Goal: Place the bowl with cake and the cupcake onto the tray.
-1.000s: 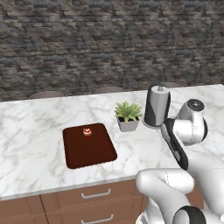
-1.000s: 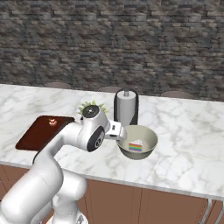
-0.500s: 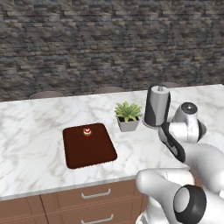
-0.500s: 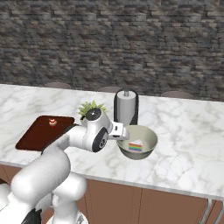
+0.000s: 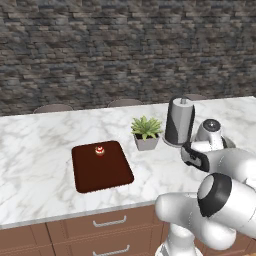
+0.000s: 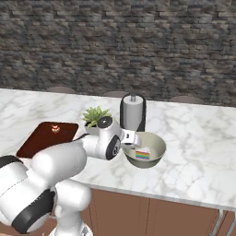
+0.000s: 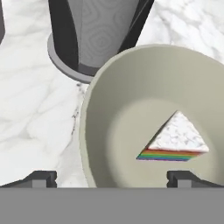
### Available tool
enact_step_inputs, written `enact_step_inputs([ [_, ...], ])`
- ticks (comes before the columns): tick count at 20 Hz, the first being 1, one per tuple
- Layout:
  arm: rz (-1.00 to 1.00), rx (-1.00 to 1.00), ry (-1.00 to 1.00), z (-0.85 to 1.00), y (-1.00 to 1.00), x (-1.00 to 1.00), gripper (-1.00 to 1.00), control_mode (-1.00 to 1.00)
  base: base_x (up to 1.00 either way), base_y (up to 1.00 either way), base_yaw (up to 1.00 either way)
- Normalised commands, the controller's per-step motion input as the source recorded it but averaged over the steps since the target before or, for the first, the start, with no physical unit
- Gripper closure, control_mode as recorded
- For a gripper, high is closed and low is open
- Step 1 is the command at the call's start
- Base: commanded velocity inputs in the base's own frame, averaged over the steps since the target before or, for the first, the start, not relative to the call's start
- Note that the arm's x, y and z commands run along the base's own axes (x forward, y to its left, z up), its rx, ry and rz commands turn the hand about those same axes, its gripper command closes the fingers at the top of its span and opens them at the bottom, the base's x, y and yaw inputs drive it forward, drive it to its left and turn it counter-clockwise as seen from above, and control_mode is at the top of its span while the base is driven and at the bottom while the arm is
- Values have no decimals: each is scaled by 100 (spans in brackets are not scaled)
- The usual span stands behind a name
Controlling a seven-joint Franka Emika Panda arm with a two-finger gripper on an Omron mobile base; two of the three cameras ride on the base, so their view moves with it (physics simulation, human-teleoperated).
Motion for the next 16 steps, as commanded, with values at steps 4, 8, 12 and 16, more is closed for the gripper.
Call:
enact_step_inputs([
  [4,0,0,3,-16,-11,28,-100,-100,0,0,0],
  [8,0,0,3,-13,-4,26,100,-100,0,0,0],
  [12,0,0,0,-16,-10,12,100,-100,0,0,0],
  [16,5,0,0,-8,-10,10,100,-100,0,0,0],
])
